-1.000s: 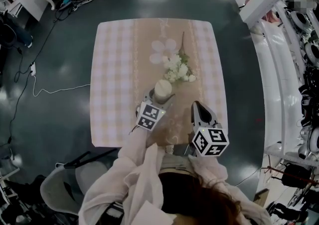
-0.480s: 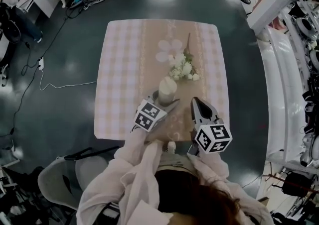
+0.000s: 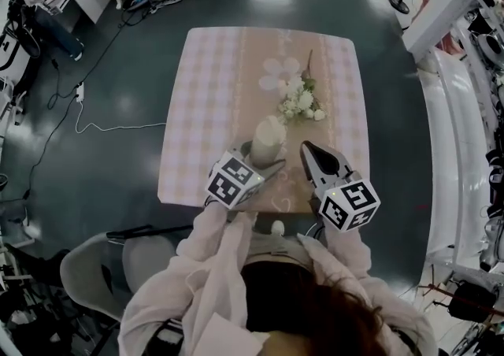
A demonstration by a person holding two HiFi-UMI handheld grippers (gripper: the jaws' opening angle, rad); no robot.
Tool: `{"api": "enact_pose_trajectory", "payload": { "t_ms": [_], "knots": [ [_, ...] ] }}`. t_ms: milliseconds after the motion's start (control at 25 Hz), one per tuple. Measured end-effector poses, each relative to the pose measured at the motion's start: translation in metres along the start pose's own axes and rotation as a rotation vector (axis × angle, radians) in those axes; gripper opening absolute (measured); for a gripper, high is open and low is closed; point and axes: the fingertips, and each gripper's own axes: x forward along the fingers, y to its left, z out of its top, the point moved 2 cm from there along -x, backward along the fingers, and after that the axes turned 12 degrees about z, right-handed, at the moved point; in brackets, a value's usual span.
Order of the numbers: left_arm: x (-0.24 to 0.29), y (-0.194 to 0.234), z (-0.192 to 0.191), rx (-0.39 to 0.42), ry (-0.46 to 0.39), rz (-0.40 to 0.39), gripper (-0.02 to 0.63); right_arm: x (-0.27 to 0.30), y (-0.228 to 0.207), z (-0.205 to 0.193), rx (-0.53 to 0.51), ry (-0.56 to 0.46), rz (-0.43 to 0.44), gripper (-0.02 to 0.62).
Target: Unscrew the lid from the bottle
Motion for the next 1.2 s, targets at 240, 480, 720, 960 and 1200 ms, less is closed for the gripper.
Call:
{"api": "enact_pose_trajectory", "payload": {
  "t_ms": [240, 480, 720, 960, 1200],
  "knots": [
    [-0.016, -0.015, -0.008, -0.013, 0.031, 0.008, 0.318, -0.004, 0.033, 0.021, 0.022, -0.087, 0.185, 0.012],
    [-0.024, -0.028, -0.003, -0.009, 0.003, -0.006, 0.316, 0.003, 0.066, 0.031, 0.043, -0.149, 0.299, 0.321],
    [-0.026, -0.040, 0.004, 0.021, -0.031, -0.017, 0.316, 0.013, 0.075, 0.032, -0.079, -0.117, 0.198, 0.321],
    [-0.028, -0.049, 0.007, 0.057, -0.052, -0.080, 0.316, 0.013, 0.082, 0.032, -0.142, -0.110, 0.215, 0.278],
    [-0.033, -0.046, 0.007, 0.126, -0.064, -0.126, 0.314, 0.012, 0.086, 0.034, -0.172, -0.114, 0.265, 0.270]
  ]
}}
